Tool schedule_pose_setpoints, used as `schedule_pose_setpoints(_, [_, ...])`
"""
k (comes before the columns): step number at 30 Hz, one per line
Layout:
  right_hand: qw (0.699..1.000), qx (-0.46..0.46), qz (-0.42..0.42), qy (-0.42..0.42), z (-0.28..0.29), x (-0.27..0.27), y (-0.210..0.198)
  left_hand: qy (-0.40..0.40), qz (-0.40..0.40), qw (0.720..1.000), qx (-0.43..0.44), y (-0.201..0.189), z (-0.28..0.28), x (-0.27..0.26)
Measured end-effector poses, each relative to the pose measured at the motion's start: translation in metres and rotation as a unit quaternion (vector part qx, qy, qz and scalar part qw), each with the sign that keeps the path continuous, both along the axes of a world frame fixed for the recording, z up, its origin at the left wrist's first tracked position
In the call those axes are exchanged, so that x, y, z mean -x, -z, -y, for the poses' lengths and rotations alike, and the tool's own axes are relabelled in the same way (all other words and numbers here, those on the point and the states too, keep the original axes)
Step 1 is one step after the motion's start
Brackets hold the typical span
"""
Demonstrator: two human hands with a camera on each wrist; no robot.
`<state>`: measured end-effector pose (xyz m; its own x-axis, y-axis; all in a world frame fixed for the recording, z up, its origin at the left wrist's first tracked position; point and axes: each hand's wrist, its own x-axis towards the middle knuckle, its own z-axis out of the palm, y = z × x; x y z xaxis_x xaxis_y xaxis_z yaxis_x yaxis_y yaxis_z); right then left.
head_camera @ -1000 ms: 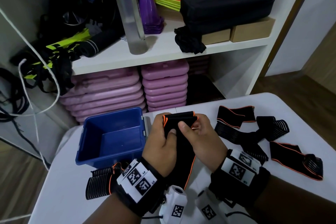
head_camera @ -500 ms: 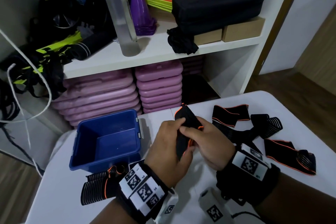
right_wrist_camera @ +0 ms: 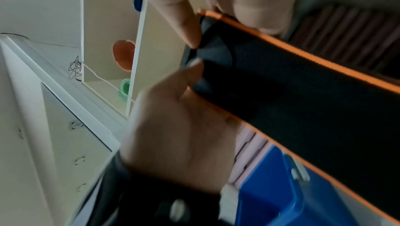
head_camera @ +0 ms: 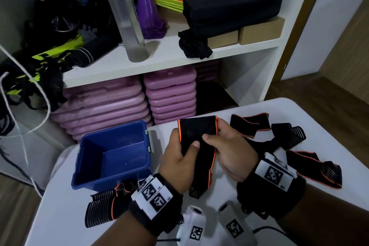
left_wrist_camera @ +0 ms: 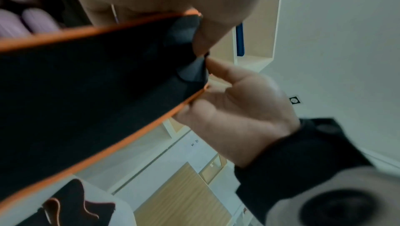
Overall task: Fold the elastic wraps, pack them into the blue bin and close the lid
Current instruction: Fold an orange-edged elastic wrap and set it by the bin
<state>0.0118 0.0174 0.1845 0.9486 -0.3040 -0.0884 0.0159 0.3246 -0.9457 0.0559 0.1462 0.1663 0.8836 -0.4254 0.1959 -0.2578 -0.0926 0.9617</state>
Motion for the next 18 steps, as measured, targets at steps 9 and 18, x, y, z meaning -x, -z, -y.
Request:
schedule_pose_setpoints(9, [0.999, 0.01, -0.005, 0.038, -0.002, -0.004, 0.007, 0.024, -0.012, 0.999, 0.018, 0.012, 0.003, 0.009])
schedule_pose_setpoints(18, [0.988, -0.098, 0.074, -0.093, 0.047, -0.007, -0.018, 0.063, -0.113, 0.957, -0.258, 0.125, -0.006, 0.006])
